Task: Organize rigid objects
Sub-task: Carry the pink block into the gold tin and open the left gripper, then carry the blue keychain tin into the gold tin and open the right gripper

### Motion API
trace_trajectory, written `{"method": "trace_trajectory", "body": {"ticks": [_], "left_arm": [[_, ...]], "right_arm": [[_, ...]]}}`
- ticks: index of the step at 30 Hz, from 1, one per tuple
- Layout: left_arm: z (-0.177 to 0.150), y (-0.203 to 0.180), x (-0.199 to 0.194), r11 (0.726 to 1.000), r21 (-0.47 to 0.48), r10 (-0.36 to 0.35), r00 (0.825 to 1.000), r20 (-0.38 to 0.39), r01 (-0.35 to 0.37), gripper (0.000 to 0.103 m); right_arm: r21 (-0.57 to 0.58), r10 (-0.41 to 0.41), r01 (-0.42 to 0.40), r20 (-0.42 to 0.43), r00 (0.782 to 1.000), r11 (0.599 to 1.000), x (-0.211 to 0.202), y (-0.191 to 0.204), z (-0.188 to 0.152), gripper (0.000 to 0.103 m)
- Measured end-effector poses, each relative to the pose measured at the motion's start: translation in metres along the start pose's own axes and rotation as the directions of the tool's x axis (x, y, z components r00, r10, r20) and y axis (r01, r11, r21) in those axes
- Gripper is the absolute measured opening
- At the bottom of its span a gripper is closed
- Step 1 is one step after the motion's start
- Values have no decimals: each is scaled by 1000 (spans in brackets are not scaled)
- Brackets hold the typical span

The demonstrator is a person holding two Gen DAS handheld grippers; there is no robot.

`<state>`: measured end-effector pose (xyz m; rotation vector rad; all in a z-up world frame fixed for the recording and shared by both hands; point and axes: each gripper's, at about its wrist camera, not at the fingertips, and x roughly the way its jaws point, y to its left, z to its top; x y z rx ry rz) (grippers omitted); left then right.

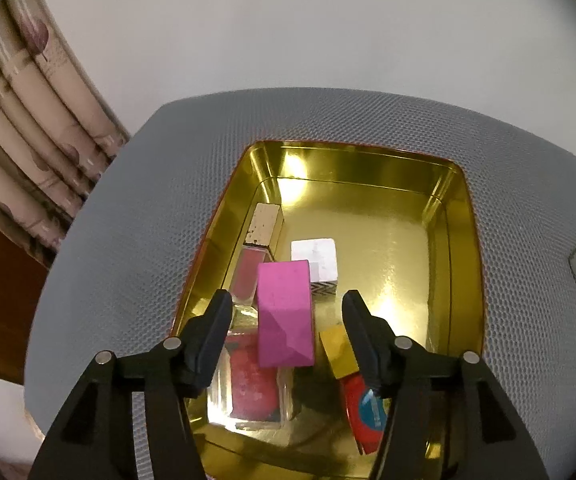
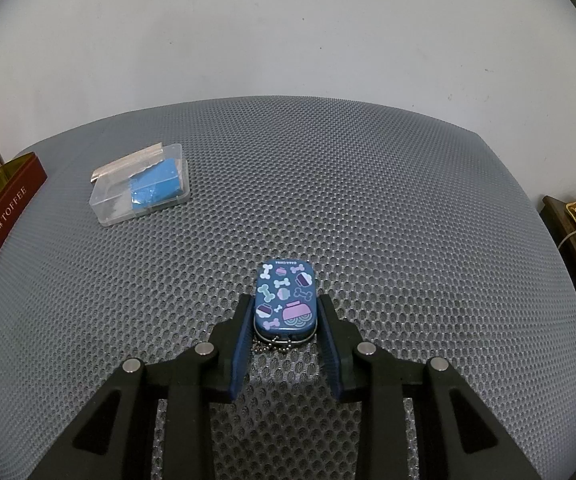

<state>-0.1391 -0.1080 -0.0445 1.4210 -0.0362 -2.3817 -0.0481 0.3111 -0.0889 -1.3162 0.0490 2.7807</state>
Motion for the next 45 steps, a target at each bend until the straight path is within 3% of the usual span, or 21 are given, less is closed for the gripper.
{"method": "trace_trajectory", "body": {"ticks": [15,23,29,34,41,45], "left_arm": [[-27,1,-60,997,75,-14,990,141,3,59],[-43,14,-76,997,74,-29,982,185,15,69],[-50,22,-76,999,50,-24,982,185,15,69],[-61,31,-74,1000,14,-22,987,162,20,78],[-79,45,-72,1000,-15,-19,989,143,21,79],[-81,68,-74,996,-81,-16,989,149,28,83]], "right_arm": [[-7,-8,8,-1,1000,1000,0,-1,-1,32],[-26,-33,33,-2,999,999,2,-4,0,31],[4,-85,85,-18,996,996,2,0,3,31],[31,-119,119,-6,993,992,-4,4,7,31],[-29,-31,32,51,998,999,-28,42,28,31],[-85,47,-41,65,997,996,-36,82,39,31]]}}
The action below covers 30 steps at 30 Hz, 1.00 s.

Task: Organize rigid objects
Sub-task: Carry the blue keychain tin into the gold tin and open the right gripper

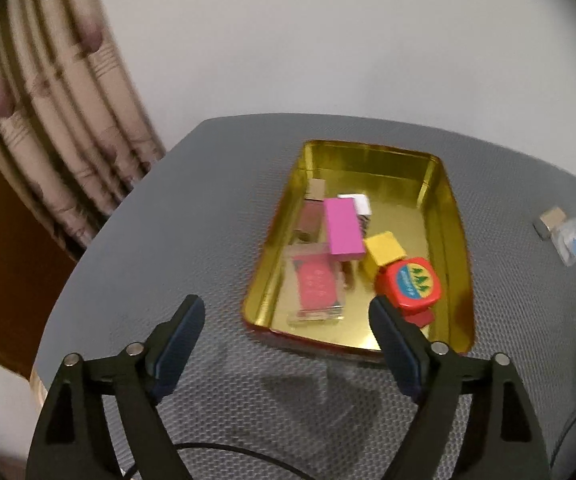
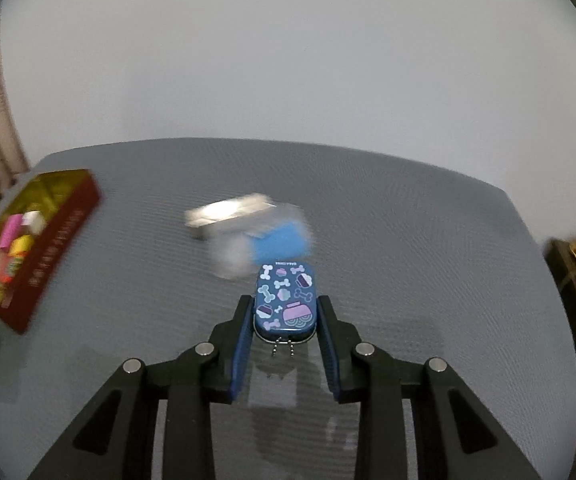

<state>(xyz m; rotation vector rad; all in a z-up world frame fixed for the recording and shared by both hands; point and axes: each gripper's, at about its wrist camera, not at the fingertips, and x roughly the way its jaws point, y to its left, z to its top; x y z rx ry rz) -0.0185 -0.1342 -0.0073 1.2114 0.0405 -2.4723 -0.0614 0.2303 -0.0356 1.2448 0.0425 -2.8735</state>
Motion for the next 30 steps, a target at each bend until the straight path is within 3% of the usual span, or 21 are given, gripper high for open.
{"method": "trace_trajectory", "body": {"ticks": [9,21,30], "left_arm": [[-10,39,1,994,-113,11,999,-38,-15,83],[-12,49,7,991,-119,49,997,-57,-56,83],[-12,58,13,987,-143,63,995,-74,-74,83]], "right_arm": [[-149,149,-148,-7,989,978,-6,93,23,31],[-267,312,-311,-40,949,912,-12,223,42,31],[-316,372,-380,-88,924,869,-3,285,53,31]]}}
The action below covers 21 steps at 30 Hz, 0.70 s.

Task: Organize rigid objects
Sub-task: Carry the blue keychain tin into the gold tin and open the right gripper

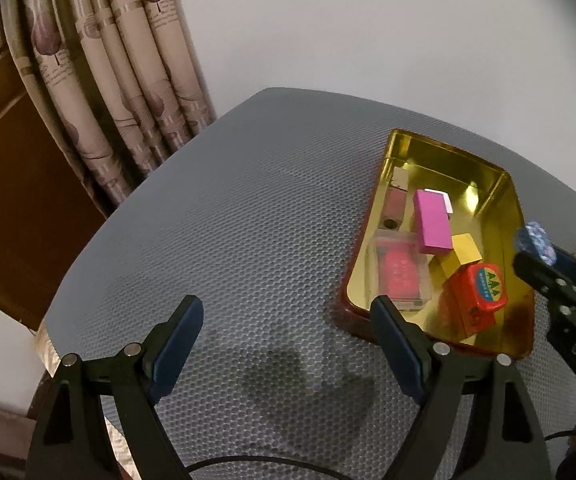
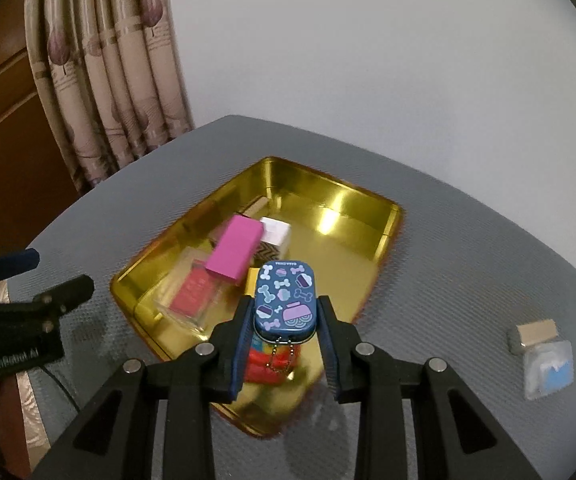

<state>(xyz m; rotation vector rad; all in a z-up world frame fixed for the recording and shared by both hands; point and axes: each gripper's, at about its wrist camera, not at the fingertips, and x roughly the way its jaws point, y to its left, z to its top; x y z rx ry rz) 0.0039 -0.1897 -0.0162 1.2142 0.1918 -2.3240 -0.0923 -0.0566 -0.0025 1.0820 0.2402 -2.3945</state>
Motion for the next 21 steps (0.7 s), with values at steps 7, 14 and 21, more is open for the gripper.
{"method": "trace_trajectory", "body": {"ticks": [7,14,21], "left_arm": [[2,4,3,1000,-17,-1,1000,-8,1,83],[1,5,4,1000,-20,-3,1000,-12,3,83],[1,4,4,1000,-21,-5,1000,-14,5,83]], "right_arm": [[-25,-5,3,-49,999,1000,23,18,10,31],[-26,1,-2,-69,998,1000,36,27,8,31],[-29,-11,9,-83,996,1000,43,29,2,31]]}}
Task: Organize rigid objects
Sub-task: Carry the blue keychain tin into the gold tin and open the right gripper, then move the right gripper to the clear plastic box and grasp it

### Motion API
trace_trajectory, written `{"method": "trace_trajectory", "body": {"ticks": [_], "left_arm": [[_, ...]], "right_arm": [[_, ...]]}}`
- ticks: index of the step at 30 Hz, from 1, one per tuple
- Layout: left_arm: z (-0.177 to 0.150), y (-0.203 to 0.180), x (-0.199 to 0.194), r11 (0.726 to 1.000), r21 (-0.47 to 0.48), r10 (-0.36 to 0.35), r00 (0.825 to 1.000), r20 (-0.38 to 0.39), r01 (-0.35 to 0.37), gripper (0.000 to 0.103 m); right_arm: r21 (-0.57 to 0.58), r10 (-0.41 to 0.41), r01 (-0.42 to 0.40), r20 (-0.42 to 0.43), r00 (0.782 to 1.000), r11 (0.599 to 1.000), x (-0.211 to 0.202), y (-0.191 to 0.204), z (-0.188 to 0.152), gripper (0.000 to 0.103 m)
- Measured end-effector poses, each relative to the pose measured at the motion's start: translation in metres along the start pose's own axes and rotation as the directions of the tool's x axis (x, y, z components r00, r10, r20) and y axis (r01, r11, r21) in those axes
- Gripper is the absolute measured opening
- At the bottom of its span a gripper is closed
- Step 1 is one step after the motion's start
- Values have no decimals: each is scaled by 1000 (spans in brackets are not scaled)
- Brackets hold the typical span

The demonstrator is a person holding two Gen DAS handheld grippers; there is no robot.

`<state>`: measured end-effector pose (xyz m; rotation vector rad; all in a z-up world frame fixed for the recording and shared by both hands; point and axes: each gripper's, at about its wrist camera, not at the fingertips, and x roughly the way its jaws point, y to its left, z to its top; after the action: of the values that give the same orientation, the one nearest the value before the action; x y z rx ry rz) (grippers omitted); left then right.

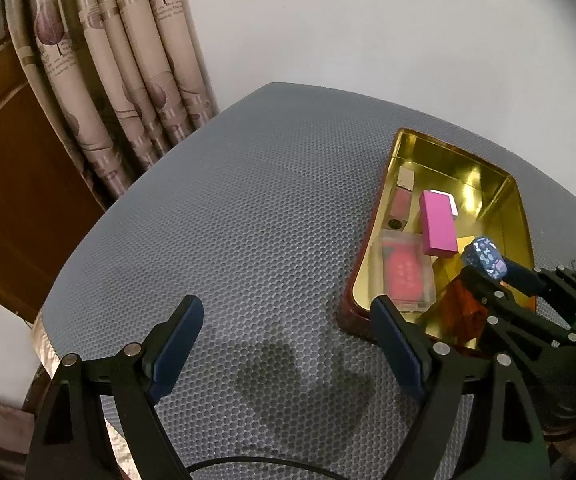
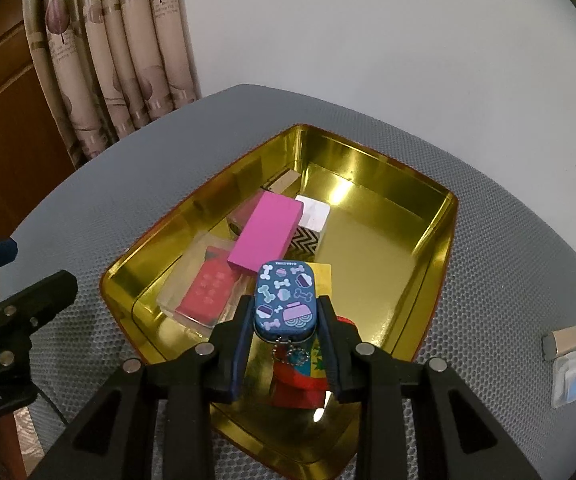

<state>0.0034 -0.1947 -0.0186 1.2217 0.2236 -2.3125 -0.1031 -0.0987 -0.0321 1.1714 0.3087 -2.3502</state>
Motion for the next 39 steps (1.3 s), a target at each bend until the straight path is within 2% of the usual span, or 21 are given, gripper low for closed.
{"method": "trace_trajectory", "body": {"ticks": [12,14,16,22,27,30,33,35,39], "left_arm": [[0,1,0,1000,-4,-6,1000,-3,6,83],[-1,1,1,1000,-2,-2,1000,-6,2,83],[-1,1,1,1000,-1,-5,1000,-6,5,83],[-2,0,2,1000,3,-4,1000,0,4,83],[-2,-1,0,1000,0,-1,1000,7,1,83],[-3,-1,0,1000,0,0,1000,6,0,83],[-2,-3,0,1000,0,6,1000,9,-6,83],[-2,-4,0,1000,2,5,1000,11,-5,83],[-1,-9,1,1000,9,7,1000,6,-7,83]], "right_arm": [[-6,-20,20,-9,1000,1000,7,1,-3,32],[2,-28,28,-5,1000,1000,7,-1,-3,36],[15,-21,21,-5,1000,1000,7,-3,-3,51],[63,-31,27,64,998,998,-15,-13,1,57],[125,-87,73,107,990,989,-41,-42,-4,60],[183,-160,141,95,982,973,-49,-70,-12,61],[267,-246,221,64,967,938,-54,-106,-23,61],[334,-317,291,27,948,897,-58,-135,-32,61],[425,-390,371,-46,920,826,-61,-177,-51,61]]}}
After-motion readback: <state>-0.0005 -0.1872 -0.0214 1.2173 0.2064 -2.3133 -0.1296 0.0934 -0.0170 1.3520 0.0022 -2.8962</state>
